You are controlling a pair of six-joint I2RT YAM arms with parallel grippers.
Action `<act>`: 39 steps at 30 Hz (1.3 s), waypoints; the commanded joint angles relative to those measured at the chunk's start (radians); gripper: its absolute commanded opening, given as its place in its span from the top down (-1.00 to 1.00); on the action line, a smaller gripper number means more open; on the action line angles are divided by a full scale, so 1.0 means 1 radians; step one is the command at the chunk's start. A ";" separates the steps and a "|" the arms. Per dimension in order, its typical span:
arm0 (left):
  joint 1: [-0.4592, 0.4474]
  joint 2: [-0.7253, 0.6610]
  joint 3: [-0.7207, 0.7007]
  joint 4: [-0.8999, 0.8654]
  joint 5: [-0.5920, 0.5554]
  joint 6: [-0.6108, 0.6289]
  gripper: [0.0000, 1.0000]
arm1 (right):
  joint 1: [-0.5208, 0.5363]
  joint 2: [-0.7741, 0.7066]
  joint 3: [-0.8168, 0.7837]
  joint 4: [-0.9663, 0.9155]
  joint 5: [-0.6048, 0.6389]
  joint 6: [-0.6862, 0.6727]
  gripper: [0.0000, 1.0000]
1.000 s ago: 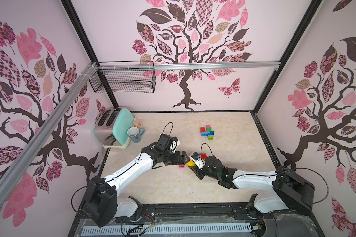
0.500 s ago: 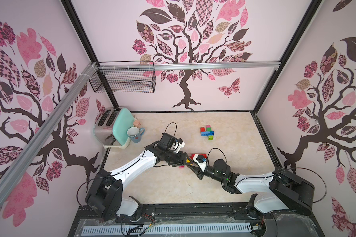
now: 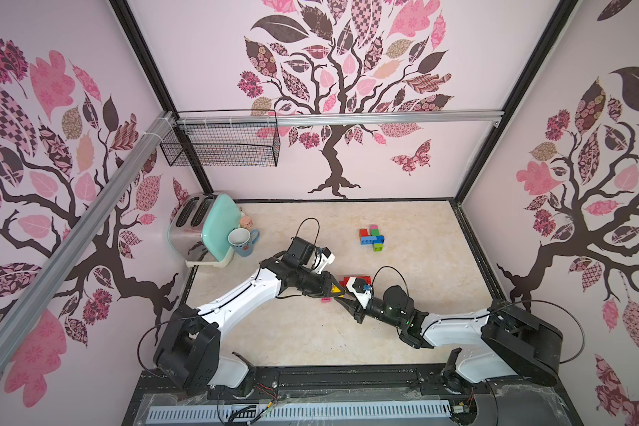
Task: Assemble the number 4 with lego
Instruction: Assemble the lego brick with the lego brick.
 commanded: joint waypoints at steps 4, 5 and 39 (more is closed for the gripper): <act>0.002 -0.012 0.058 -0.052 -0.127 0.059 1.00 | 0.005 -0.008 0.007 -0.066 0.026 0.007 0.15; 0.002 -0.012 0.058 -0.051 -0.158 0.062 1.00 | 0.005 -0.019 0.007 -0.085 0.036 0.011 0.08; -0.181 -0.071 -0.029 0.397 -0.640 0.437 1.00 | -0.439 -0.360 0.165 -0.925 0.468 0.550 -0.99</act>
